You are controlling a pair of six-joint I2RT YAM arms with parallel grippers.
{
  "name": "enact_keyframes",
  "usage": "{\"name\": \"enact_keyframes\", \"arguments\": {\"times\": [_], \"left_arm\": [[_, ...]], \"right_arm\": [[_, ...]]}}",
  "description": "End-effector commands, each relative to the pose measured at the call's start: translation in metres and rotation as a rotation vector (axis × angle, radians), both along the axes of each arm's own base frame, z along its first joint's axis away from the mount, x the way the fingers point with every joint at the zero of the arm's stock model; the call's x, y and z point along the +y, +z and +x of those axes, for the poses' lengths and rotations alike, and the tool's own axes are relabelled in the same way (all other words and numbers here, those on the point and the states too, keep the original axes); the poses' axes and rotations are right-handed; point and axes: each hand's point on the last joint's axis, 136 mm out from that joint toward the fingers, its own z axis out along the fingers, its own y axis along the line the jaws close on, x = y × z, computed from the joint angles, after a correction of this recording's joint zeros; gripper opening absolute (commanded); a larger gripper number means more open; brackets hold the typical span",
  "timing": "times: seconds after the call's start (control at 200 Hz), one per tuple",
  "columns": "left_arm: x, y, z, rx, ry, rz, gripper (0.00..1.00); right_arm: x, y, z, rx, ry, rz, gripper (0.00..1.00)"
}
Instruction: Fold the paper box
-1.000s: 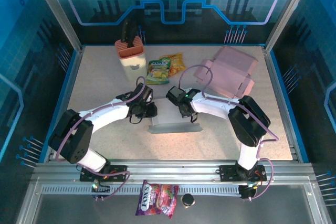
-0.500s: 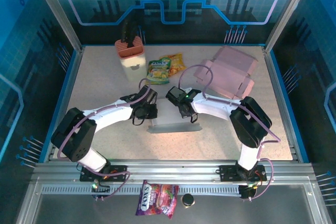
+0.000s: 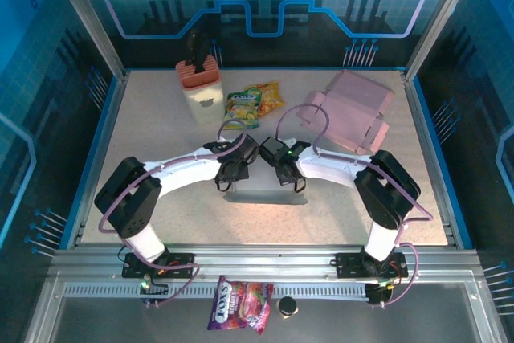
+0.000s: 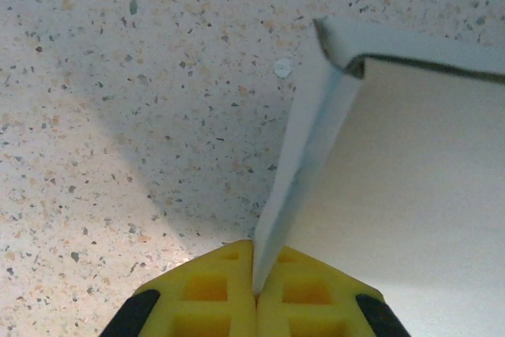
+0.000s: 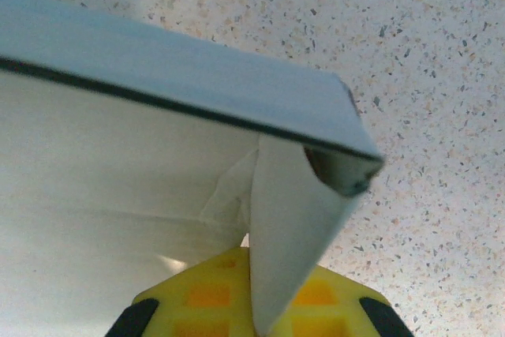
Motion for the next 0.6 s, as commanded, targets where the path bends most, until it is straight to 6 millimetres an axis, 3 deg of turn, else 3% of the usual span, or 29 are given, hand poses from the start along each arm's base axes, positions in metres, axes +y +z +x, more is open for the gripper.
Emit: {"name": "enact_keyframes", "arguments": {"times": [0.0,0.13,0.225,0.31,0.52,0.595], "left_arm": [[0.021,-0.009,-0.021,0.021,0.044,0.203,0.0],[0.009,0.001,-0.013,-0.041,-0.028,0.133,0.0],[-0.008,0.009,-0.009,-0.084,-0.128,0.047,0.24],[-0.014,0.013,-0.011,-0.094,-0.207,0.019,0.37],[-0.01,0.022,-0.023,-0.132,-0.321,-0.06,0.54],[-0.01,0.023,-0.028,-0.125,-0.332,-0.108,0.55]], "right_arm": [[0.003,0.01,0.0,-0.042,0.024,-0.021,0.0],[0.003,0.01,-0.001,-0.044,0.025,-0.023,0.0],[0.002,0.011,0.0,-0.048,0.022,-0.021,0.0],[0.001,0.013,0.001,-0.049,0.014,-0.019,0.0],[-0.002,0.016,0.003,-0.053,-0.004,-0.018,0.0],[-0.002,0.017,0.003,-0.055,-0.008,-0.013,0.0]]}}
